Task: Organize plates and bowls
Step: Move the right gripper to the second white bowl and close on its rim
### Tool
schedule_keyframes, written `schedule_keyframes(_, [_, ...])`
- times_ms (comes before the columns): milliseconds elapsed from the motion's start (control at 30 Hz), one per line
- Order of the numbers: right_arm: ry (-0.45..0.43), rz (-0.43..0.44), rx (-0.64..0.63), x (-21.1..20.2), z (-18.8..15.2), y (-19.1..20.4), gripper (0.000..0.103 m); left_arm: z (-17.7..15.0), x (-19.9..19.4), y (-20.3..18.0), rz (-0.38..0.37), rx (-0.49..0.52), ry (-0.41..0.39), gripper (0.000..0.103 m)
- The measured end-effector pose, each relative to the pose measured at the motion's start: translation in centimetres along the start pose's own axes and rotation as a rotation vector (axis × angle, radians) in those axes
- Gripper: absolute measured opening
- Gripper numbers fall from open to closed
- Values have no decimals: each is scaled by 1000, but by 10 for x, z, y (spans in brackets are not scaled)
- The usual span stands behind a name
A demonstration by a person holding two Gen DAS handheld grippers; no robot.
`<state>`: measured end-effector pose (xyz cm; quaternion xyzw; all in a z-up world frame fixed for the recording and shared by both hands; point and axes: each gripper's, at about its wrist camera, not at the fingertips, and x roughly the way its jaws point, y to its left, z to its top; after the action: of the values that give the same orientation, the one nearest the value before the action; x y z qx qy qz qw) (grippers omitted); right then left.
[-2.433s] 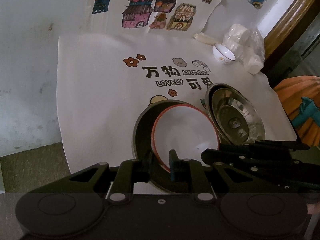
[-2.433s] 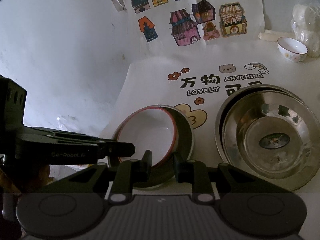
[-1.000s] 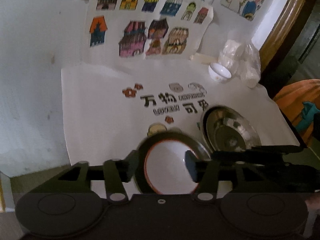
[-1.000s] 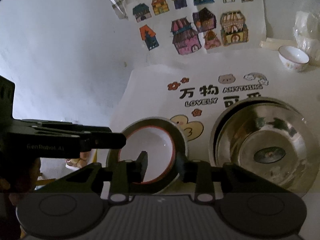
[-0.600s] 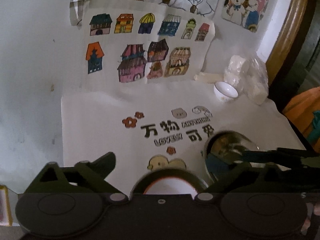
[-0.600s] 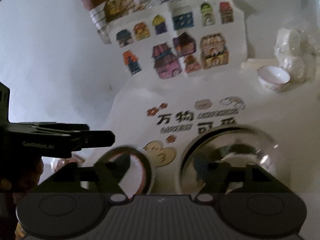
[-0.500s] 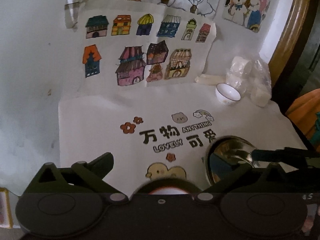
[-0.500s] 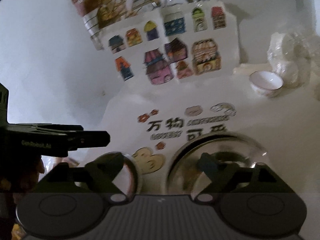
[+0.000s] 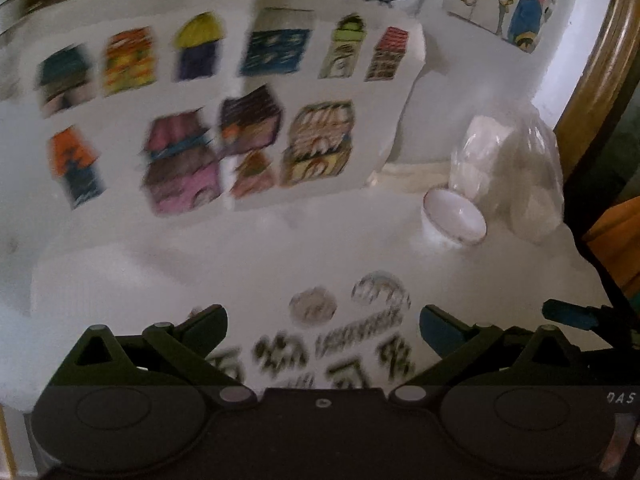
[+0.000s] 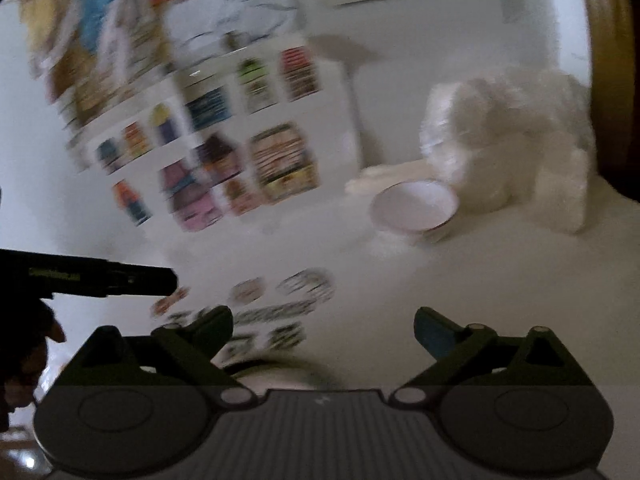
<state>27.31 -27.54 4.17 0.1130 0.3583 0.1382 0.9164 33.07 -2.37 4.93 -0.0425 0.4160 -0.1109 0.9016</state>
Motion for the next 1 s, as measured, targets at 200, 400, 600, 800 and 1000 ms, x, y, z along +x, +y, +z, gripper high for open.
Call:
schedule_keyframes(200, [-64,-84,55,30,23,-49,100,32,54,-25,-21,26,1,102])
schedule_keyframes(400, [-108,-160,63,58,34,-81,100,56,97,-39,-45,-17,7,102])
schedule_keyframes(600, [-115,-209,64,78,40,-95,95,68,128,-59,-59,-8,8,102])
schedule_keyframes(800, [-88,-212,63,97,41,-101,85,72,150,-69,-67,-10,33,102])
schedule_keyframes(1000, [-79,-199,47,106,38,-99,75,70,158,-74,-74,2,43,99])
